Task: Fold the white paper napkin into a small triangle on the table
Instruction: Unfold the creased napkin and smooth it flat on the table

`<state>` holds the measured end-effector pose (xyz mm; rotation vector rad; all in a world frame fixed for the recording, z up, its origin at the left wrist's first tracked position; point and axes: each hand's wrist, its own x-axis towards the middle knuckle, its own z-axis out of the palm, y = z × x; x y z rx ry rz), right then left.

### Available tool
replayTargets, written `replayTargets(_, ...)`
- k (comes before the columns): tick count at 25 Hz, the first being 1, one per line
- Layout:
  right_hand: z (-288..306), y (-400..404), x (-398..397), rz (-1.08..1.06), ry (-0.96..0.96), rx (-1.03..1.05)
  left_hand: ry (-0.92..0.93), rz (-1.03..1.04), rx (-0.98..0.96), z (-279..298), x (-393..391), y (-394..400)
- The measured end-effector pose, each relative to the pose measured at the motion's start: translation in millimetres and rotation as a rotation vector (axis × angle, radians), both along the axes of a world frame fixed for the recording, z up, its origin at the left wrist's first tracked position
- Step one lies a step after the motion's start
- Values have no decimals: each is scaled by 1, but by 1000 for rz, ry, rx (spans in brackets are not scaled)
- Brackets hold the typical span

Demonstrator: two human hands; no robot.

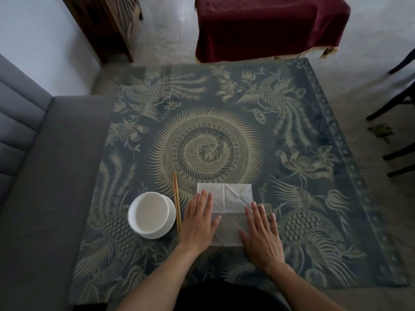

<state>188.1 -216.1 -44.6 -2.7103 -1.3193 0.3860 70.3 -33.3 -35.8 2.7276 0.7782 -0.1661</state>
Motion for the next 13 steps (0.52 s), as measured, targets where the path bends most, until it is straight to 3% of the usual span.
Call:
replayTargets(4,9,4,-4,261,-40,14,-139,237,-61,21,34,32)
replayTargets(7,10,2,-10,351,-30,13,-78,399,-90,26,49,58)
replayTargets(13,8,-8,-5,404,-17,-26,-27,401,-62,22,59,83)
